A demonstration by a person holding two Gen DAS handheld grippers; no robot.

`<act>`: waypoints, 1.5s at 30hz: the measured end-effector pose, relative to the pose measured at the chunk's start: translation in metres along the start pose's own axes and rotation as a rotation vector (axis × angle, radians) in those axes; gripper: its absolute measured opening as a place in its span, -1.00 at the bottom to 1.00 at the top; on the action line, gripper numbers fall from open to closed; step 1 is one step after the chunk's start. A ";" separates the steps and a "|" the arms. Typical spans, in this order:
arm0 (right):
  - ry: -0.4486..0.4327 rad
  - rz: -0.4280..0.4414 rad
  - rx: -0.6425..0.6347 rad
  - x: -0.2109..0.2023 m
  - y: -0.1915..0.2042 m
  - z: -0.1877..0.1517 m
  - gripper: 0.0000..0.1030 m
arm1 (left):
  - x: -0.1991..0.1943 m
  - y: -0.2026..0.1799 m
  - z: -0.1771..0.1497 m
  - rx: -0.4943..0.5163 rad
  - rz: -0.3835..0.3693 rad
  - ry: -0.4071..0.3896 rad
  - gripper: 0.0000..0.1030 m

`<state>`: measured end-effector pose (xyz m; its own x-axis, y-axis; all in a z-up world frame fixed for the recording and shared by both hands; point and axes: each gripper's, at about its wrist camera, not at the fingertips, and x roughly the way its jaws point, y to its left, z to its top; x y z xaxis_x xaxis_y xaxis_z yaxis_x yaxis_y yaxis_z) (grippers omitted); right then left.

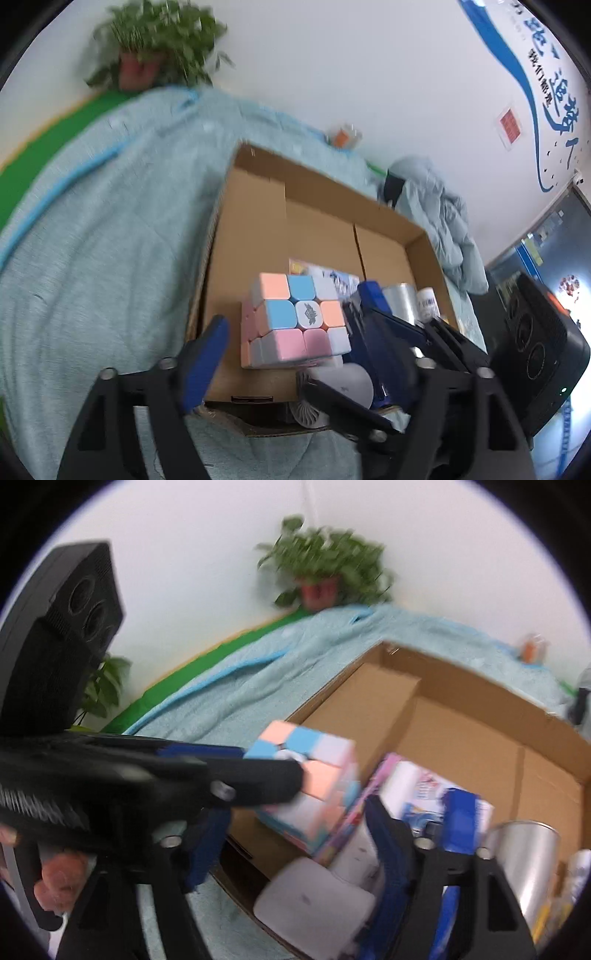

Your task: Organize rigid objects

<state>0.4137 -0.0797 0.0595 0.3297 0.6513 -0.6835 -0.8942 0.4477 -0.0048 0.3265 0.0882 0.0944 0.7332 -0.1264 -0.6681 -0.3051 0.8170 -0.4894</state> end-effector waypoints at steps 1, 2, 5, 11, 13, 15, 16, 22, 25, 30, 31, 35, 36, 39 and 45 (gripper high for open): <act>-0.023 -0.019 0.006 -0.010 -0.001 -0.005 0.68 | -0.010 -0.006 -0.005 0.018 0.020 -0.039 0.76; -0.043 -0.041 0.015 -0.024 -0.004 -0.013 0.69 | -0.019 -0.014 -0.012 0.045 0.035 -0.073 0.88; -0.105 -0.117 0.064 -0.059 -0.017 -0.042 1.00 | -0.039 -0.043 -0.041 0.149 0.086 -0.168 0.99; -0.113 -0.416 0.250 -0.116 -0.051 -0.131 1.00 | -0.026 -0.104 -0.128 0.292 0.209 -0.249 0.99; -0.089 -0.446 0.271 -0.124 -0.058 -0.150 1.00 | -0.014 -0.119 -0.153 0.302 0.209 -0.228 0.99; -0.068 -0.463 0.296 -0.130 -0.065 -0.164 1.00 | -0.007 -0.130 -0.166 0.299 0.203 -0.220 0.99; -0.060 -0.457 0.309 -0.131 -0.069 -0.165 1.00 | -0.005 -0.136 -0.172 0.297 0.195 -0.220 0.99; -0.064 -0.497 0.302 -0.152 -0.065 -0.180 1.00 | -0.008 -0.161 -0.187 0.308 0.226 -0.240 0.99; -0.081 -0.484 0.298 -0.156 -0.069 -0.180 1.00 | -0.014 -0.165 -0.190 0.307 0.259 -0.257 0.99; -0.097 -0.475 0.276 -0.158 -0.067 -0.183 1.00 | -0.029 -0.171 -0.196 0.327 0.295 -0.289 0.99; -0.101 -0.475 0.275 -0.159 -0.066 -0.183 1.00 | -0.032 -0.171 -0.196 0.324 0.295 -0.293 0.99; -0.115 -0.471 0.291 -0.164 -0.066 -0.185 1.00 | -0.041 -0.168 -0.193 0.326 0.303 -0.297 0.99; -0.115 -0.474 0.292 -0.164 -0.065 -0.186 1.00 | -0.043 -0.170 -0.194 0.335 0.310 -0.303 0.99; -0.107 -0.477 0.296 -0.165 -0.068 -0.190 1.00 | -0.042 -0.170 -0.193 0.333 0.307 -0.300 0.99; -0.096 -0.473 0.287 -0.162 -0.065 -0.192 1.00 | -0.035 -0.164 -0.196 0.319 0.309 -0.259 0.99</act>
<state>0.3600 -0.3324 0.0302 0.7131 0.3853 -0.5857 -0.5278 0.8449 -0.0867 0.2316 -0.1516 0.0877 0.7770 0.2585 -0.5739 -0.3604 0.9302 -0.0689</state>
